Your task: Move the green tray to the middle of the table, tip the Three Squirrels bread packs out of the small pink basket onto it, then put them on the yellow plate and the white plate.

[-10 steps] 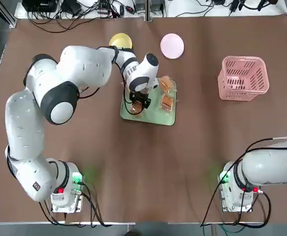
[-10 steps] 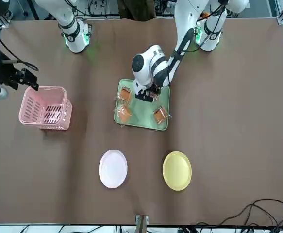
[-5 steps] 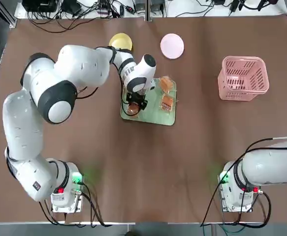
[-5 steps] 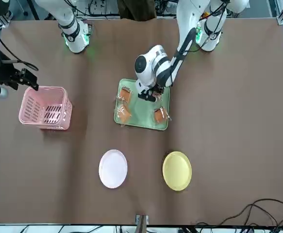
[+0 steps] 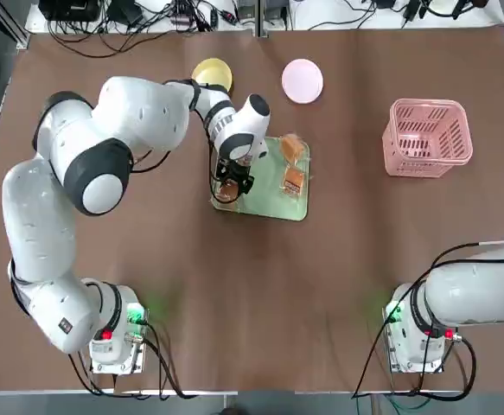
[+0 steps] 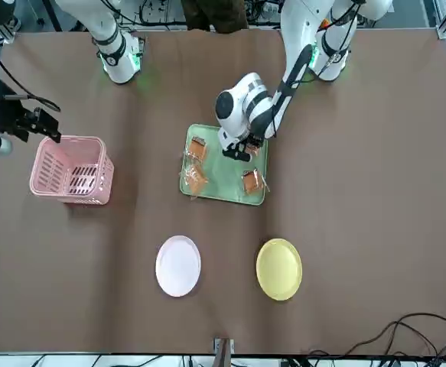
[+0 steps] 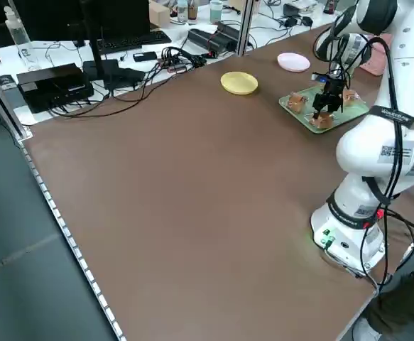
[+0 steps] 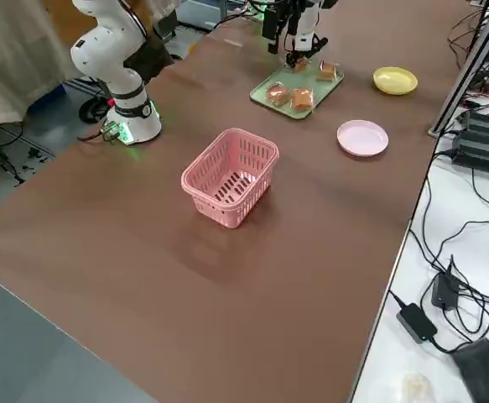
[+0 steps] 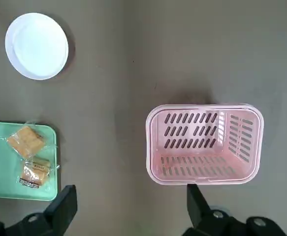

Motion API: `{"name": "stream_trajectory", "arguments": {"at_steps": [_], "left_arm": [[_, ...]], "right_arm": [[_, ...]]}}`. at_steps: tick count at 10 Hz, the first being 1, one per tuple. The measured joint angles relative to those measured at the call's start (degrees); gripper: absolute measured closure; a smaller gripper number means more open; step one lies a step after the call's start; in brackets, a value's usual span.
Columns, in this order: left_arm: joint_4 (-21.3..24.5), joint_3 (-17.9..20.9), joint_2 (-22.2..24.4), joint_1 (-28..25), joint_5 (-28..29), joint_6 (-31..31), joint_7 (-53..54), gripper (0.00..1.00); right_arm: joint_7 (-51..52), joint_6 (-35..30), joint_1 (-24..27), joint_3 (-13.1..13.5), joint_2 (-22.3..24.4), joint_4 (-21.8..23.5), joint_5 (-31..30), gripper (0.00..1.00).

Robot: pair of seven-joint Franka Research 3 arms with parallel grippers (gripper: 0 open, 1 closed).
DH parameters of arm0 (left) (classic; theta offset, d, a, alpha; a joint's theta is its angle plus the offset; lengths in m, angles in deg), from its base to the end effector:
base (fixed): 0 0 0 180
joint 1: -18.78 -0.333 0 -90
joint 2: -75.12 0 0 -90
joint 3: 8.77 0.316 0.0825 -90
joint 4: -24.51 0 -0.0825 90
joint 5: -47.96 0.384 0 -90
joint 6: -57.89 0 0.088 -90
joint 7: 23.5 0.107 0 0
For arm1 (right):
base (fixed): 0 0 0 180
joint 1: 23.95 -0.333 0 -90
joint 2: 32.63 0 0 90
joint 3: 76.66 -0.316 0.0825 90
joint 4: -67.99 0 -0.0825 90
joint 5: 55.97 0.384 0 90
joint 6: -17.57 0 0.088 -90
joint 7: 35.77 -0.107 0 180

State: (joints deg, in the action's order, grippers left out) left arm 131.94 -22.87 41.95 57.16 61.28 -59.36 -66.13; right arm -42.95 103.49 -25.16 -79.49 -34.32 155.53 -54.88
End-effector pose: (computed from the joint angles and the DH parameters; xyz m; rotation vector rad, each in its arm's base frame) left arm 0.3723 -0.4592 0.1837 -2.7802 0.4295 0.3203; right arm 0.5548 0.0409 0.6222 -3.1244 0.0843 0.0929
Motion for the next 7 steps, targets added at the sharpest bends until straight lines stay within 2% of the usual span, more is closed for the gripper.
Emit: {"name": "stream_trajectory", "arguments": {"at_steps": [2, 4, 6, 7], "left_arm": [[0.1, 0.1, 0.1, -0.6, 0.0, 0.7, 0.0, 0.11], [-0.3, 0.1, 3.2, -2.1, -0.1, 2.7, 0.0, 0.0], [-2.1, 0.1, 8.4, -3.1, -2.8, 4.5, 0.0, 0.0], [-4.4, 0.1, 9.8, -3.0, -4.7, 4.9, 0.0, 0.0]], "right_arm": [[0.0, -0.2, 0.0, 0.0, 0.0, 0.0, 0.0, 0.01], [0.0, -0.2, 0.0, 0.0, 0.0, 0.0, 0.0, 0.01], [0.0, -0.3, 0.0, 0.0, 0.0, 0.0, 0.0, 0.01], [0.0, -0.4, 0.0, 0.0, 0.0, 0.0, 0.0, 0.01]]}}
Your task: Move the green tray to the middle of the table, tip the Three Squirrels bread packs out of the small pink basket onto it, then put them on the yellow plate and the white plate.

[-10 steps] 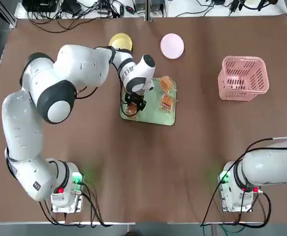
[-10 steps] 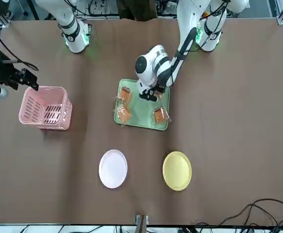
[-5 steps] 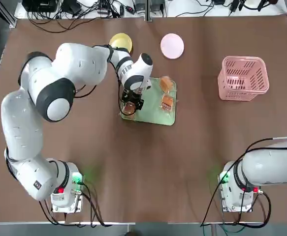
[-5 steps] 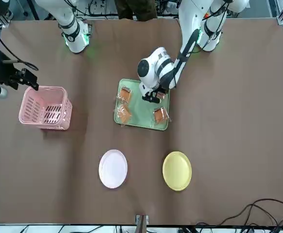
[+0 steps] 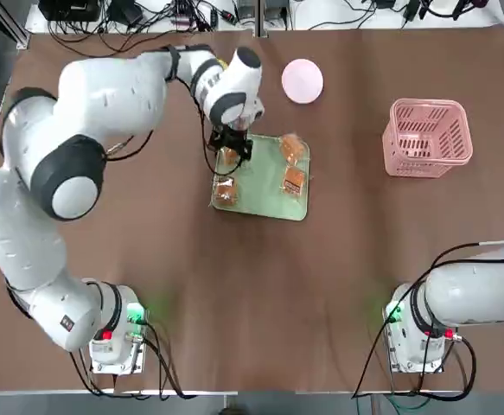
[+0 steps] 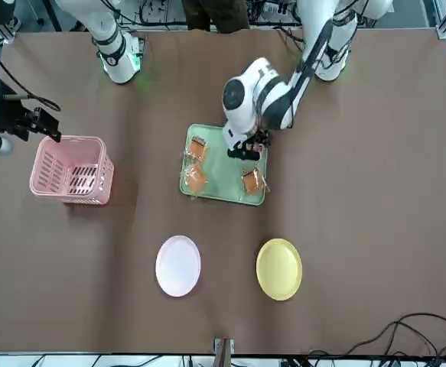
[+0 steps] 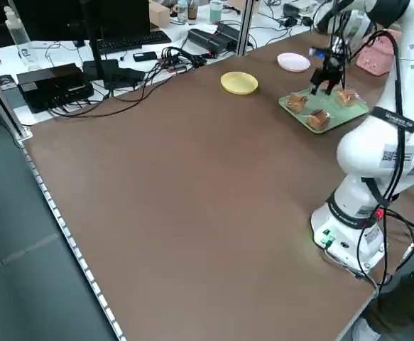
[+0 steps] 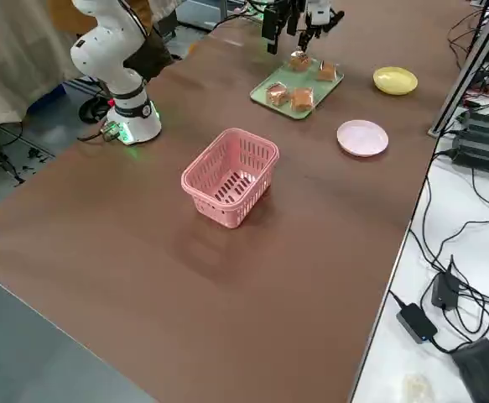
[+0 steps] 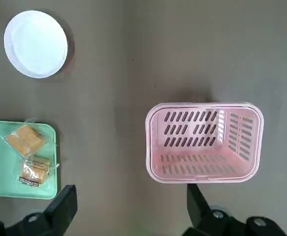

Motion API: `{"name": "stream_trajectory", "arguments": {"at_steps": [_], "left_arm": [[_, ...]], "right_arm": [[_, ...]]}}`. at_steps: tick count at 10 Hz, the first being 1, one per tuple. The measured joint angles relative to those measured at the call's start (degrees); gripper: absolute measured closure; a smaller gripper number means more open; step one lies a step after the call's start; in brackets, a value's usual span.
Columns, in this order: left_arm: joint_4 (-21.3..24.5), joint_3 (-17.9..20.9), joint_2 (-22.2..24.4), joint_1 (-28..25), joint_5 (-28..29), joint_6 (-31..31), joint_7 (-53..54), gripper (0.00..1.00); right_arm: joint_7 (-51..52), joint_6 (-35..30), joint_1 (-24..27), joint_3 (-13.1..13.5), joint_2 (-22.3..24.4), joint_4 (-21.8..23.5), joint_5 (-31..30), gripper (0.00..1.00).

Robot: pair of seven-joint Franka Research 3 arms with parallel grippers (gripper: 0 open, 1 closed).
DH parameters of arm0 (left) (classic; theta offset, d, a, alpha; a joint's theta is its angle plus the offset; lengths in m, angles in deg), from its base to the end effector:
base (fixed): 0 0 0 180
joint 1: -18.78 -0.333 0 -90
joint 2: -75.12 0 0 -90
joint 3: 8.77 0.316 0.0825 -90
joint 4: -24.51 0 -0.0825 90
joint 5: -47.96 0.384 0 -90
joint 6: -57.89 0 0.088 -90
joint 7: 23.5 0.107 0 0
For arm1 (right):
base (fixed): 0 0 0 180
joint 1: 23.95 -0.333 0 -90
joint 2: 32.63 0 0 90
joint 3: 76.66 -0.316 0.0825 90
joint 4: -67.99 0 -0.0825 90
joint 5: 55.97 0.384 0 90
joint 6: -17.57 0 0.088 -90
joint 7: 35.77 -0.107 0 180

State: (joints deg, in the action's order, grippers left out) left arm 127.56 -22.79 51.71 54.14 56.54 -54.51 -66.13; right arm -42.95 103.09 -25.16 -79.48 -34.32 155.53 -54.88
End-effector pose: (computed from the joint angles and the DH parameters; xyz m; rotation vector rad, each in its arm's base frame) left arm 0.4178 -0.4571 0.3097 -2.9339 0.2691 0.2017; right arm 0.5540 0.0408 0.6217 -3.1247 0.0845 0.1038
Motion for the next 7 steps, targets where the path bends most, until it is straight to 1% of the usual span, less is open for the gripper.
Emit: {"name": "stream_trajectory", "arguments": {"at_steps": [2, 3, 5, 6, 7], "left_arm": [[-5.6, 0.0, 0.0, 0.5, -1.5, 0.1, -0.7, 0.0], [-8.5, -0.1, -1.2, 1.1, -1.5, 0.0, -1.3, 0.0], [-14.6, 0.0, -6.7, 3.7, -1.5, -0.9, -2.7, 0.0], [-16.9, 0.0, -9.9, 5.2, -1.5, -3.4, -4.6, 0.0], [-18.1, 0.0, -12.7, 6.4, -1.5, -6.2, -6.4, 0.0]], "right_arm": [[0.0, -0.1, 0.0, 0.0, 0.0, 0.0, 0.0, 0.01], [0.0, -0.1, 0.0, 0.0, 0.0, 0.0, 0.0, 0.01], [0.0, -0.1, 0.0, 0.1, 0.0, 0.0, 0.0, 0.01], [0.0, -0.1, 0.0, 0.1, 0.0, 0.0, 0.0, 0.01], [0.0, -0.2, 0.0, 0.1, 0.0, 0.0, 0.0, 0.01]]}}
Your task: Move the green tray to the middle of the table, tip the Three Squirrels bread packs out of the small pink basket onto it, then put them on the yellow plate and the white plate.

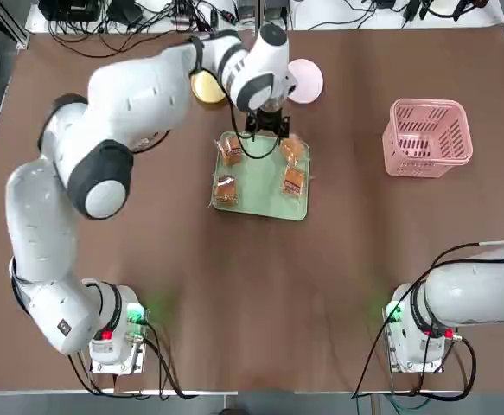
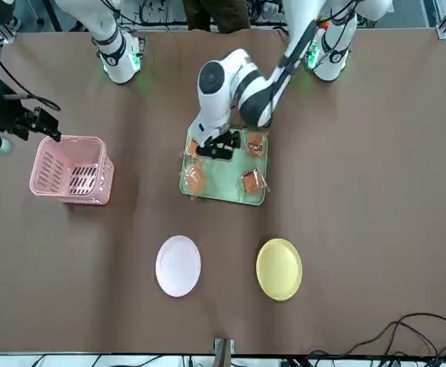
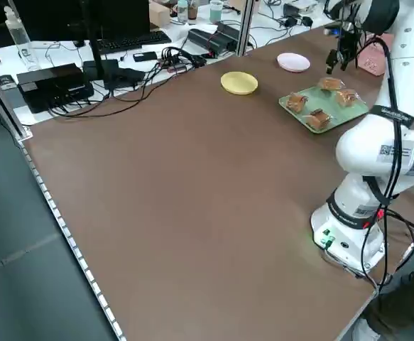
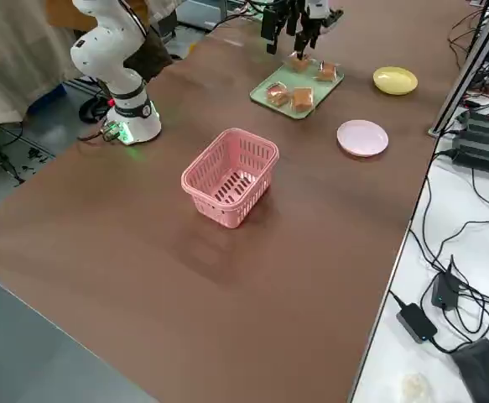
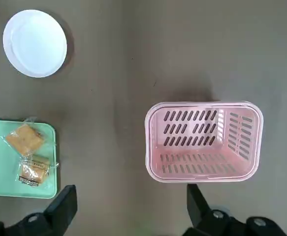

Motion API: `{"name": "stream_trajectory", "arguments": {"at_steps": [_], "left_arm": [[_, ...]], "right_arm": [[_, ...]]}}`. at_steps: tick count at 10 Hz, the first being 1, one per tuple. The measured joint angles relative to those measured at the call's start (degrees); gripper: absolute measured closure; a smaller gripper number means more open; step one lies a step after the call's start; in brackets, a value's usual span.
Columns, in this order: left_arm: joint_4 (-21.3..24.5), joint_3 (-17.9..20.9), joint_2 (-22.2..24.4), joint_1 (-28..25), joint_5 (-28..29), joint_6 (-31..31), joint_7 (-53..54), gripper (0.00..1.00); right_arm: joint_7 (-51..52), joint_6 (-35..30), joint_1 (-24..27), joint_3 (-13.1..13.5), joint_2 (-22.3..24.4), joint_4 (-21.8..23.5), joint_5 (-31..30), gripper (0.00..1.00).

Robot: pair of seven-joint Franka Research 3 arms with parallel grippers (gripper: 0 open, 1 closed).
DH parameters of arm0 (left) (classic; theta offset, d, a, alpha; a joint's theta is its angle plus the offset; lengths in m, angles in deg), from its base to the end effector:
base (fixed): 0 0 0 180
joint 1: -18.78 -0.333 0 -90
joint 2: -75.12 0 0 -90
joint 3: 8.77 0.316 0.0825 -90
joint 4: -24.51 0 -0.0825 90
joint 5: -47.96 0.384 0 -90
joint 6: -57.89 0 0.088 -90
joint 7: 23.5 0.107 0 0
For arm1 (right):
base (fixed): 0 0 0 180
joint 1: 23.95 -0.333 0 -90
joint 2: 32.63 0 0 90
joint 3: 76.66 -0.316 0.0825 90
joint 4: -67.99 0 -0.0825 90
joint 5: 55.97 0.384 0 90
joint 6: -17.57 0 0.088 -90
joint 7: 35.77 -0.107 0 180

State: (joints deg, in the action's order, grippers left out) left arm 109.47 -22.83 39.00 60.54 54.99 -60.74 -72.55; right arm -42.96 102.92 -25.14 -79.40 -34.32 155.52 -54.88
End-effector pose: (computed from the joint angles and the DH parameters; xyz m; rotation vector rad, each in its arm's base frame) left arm 0.4269 -0.5652 0.3112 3.1293 -0.2108 -0.0684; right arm 0.5538 0.0398 0.6215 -3.1247 0.0875 0.1082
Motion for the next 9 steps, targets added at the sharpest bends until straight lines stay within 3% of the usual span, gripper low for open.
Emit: {"name": "stream_trajectory", "arguments": {"at_steps": [6, 9], "left_arm": [[-1.3, 0.6, -8.3, 6.6, 0.0, -14.7, -11.2, 0.0], [-1.8, 0.6, -10.9, 7.1, 0.0, -15.8, -12.7, 0.0]], "right_arm": [[0.0, -0.4, 0.0, 0.0, 0.0, 0.0, 0.0, 0.01], [0.0, -0.6, 0.1, 0.1, 0.0, 0.0, 0.0, 0.01]]}}
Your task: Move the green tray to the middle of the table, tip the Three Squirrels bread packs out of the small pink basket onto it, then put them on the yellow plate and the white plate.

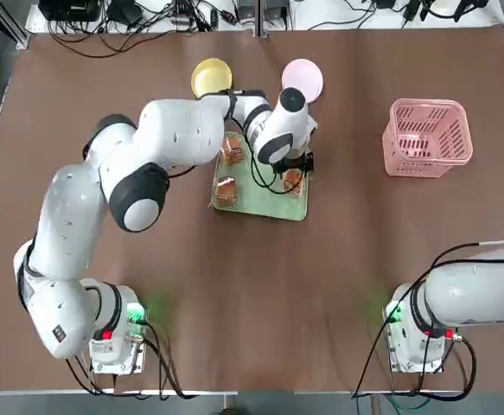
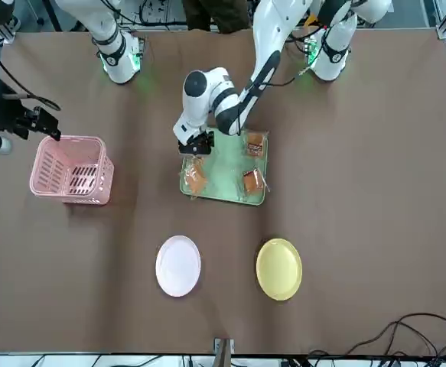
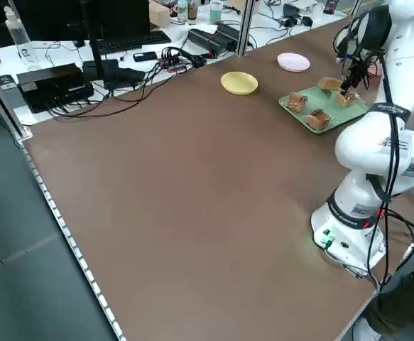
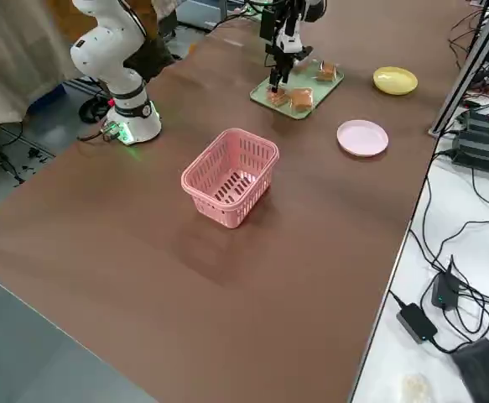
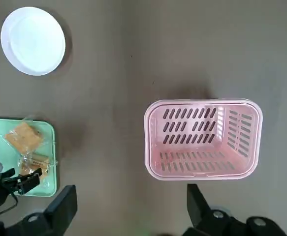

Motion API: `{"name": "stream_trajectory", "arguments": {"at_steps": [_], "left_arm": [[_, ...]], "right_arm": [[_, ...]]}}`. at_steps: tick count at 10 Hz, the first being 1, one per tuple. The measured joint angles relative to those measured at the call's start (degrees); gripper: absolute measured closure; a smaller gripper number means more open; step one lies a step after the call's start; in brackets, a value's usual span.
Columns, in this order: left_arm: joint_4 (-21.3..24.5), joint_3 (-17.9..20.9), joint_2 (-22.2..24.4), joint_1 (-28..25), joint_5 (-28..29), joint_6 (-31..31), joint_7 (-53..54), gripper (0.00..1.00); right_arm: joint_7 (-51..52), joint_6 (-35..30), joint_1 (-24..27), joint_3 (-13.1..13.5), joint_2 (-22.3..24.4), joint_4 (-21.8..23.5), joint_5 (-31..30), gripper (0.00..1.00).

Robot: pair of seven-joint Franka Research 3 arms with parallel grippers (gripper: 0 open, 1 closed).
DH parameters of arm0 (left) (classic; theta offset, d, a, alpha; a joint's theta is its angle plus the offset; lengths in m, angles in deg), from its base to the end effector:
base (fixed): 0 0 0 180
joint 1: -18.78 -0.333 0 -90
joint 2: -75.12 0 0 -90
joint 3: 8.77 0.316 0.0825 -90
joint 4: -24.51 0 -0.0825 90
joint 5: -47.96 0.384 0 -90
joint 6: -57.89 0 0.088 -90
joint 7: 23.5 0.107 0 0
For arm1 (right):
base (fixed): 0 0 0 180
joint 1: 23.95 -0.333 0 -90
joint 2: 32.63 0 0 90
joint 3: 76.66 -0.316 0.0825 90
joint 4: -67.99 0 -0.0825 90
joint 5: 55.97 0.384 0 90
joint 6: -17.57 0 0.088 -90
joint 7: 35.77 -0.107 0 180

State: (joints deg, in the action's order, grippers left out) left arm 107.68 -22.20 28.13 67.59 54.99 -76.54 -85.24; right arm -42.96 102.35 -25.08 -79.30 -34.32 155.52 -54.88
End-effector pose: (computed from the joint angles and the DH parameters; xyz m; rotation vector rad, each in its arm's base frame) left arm 0.3713 -0.6306 0.2151 3.0196 -0.0151 -0.0315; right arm 0.5528 0.0382 0.6207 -3.1249 0.0917 0.1236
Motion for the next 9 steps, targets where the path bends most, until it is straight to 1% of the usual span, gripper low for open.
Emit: {"name": "stream_trajectory", "arguments": {"at_steps": [4, 6, 7, 9], "left_arm": [[-0.3, 0.3, -1.3, 0.6, 0.0, -0.5, 0.0, 0.0], [-0.3, 2.5, -1.8, 2.7, 0.0, -1.7, 0.0, 0.0], [-0.4, 3.6, -2.1, 3.8, 0.0, -2.4, -0.1, 0.04], [-0.6, 4.0, -2.1, 4.3, 0.0, -2.5, -0.2, 0.15]], "right_arm": [[0.0, -0.1, 0.0, 0.1, 0.0, 0.0, 0.0, 0.01], [0.0, -0.1, 0.0, 0.1, 0.0, 0.0, 0.0, 0.01], [0.0, -0.1, 0.1, 0.1, 0.0, 0.0, 0.0, 0.01], [0.0, -0.1, 0.1, 0.2, 0.0, 0.0, 0.0, 0.01]]}}
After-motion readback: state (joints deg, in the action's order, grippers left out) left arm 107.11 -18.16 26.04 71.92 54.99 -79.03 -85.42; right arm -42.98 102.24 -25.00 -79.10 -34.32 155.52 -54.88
